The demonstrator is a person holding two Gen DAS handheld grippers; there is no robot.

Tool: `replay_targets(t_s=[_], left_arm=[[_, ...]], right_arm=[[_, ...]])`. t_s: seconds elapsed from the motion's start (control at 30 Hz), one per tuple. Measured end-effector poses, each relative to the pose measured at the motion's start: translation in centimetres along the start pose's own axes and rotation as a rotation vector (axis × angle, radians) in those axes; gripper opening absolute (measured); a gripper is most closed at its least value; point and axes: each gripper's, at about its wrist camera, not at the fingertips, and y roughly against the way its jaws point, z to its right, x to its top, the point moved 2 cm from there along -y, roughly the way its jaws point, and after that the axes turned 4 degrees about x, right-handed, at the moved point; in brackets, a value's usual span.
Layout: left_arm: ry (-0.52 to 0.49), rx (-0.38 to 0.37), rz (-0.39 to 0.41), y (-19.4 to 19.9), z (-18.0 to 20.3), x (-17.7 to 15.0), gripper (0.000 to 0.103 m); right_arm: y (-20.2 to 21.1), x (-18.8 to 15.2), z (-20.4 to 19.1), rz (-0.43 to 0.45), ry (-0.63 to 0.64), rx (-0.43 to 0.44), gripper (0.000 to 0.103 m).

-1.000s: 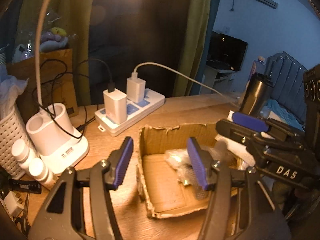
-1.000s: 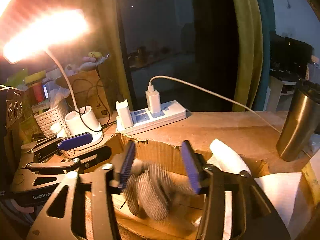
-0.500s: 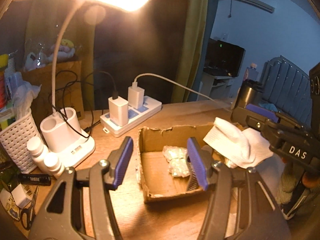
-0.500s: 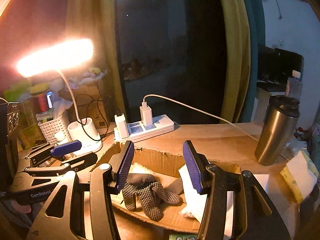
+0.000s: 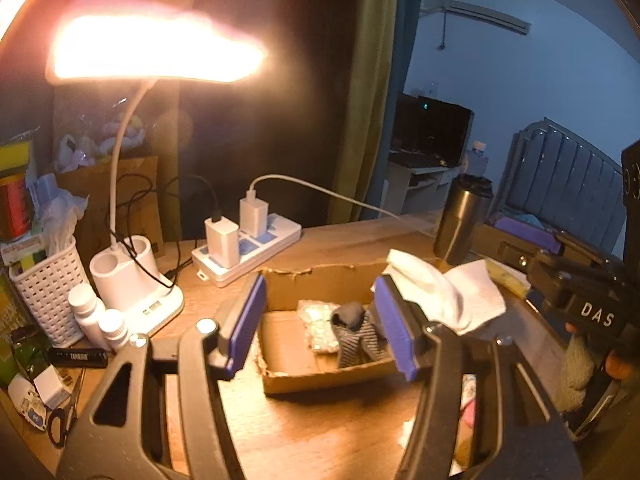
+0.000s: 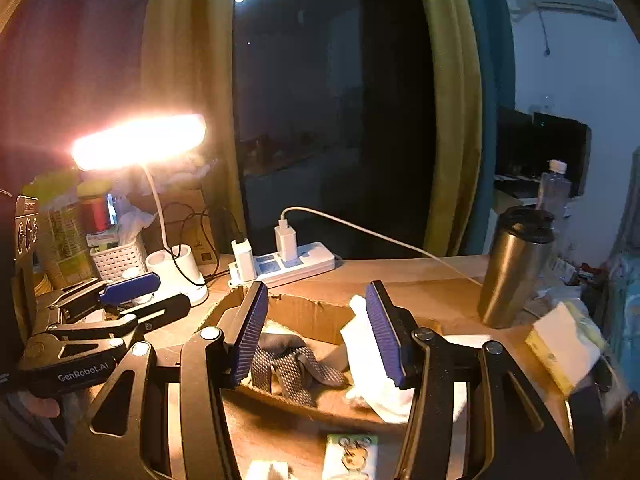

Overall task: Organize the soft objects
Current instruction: 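Release the bubble wrap into the box with the left tool while the right tool drops the glove in, then withdraw both open tools from the box toward the remaining items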

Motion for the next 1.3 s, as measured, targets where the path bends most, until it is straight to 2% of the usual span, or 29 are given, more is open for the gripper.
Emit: replay_targets(t_s=[0.2, 0.3, 0.5, 0.57, 0.83, 1.3], left_arm=[[-0.014, -0.015, 0.009, 1.5, 1.4, -0.6, 0.059], [-0.012, -0.026, 0.015, 2.1, 2.0, -0.9, 0.072], [-0.016, -0.033, 0.013, 2.8, 3.0, -1.7, 0.073], [-0.019, -0.036, 0.004, 2.9, 3.4, -2.1, 0.073], [-0.034, -0.04, -0.036, 2.6, 4.9, -4.1, 0.073], [-0.068, -0.029, -0.14, 1.3, 6.9, -8.0, 0.073]], right_arm=[[2.7, -0.9, 0.7, 0.008, -0.002, -0.034, 0.054], [3.9, -1.5, 1.0, 0.005, -0.002, -0.046, 0.055], [5.7, -2.8, 1.5, 0.0, -0.009, -0.062, 0.057], [6.1, -3.4, 1.7, -0.005, -0.013, -0.066, 0.062], [7.1, -5.9, 2.8, -0.031, -0.047, -0.077, 0.062], [6.4, -10.6, 3.6, -0.111, -0.093, -0.051, 0.064]])
